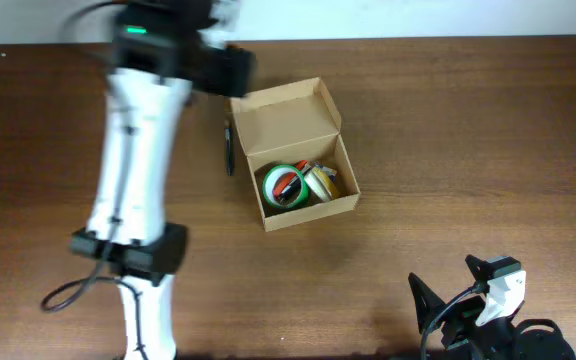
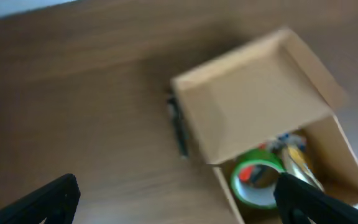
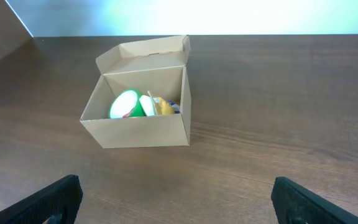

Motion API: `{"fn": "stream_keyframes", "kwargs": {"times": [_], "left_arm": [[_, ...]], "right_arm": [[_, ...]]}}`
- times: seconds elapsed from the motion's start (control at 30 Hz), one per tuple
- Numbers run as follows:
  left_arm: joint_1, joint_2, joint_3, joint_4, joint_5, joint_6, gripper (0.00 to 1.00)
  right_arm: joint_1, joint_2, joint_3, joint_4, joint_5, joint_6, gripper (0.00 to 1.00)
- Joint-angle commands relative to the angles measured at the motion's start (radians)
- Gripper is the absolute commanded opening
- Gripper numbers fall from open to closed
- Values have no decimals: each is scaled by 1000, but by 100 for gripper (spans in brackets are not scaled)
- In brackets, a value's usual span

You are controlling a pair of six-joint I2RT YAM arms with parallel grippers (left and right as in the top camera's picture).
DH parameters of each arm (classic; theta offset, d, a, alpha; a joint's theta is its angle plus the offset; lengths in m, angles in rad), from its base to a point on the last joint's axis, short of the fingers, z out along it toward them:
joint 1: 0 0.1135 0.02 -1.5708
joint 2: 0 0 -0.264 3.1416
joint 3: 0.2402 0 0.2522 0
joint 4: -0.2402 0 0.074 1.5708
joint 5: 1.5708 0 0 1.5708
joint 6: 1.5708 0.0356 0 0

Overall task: Pack container
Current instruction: 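Move the left gripper back to the clear pen beside the box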

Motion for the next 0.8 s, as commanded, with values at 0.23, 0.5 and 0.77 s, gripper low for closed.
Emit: {"fn": "stream_keyframes", "kwargs": {"times": [0.23, 0.5, 0.77], "left_arm": [[156, -6, -210, -3, 57, -76, 100], [157, -6, -602, 177, 60, -164, 100], [156, -6, -825, 377, 135, -289, 100]], "right_arm": [[1, -7, 0, 3, 16, 1, 99], [1, -7, 0, 3, 16, 1, 99], [1, -7, 0, 3, 16, 1, 99]]}}
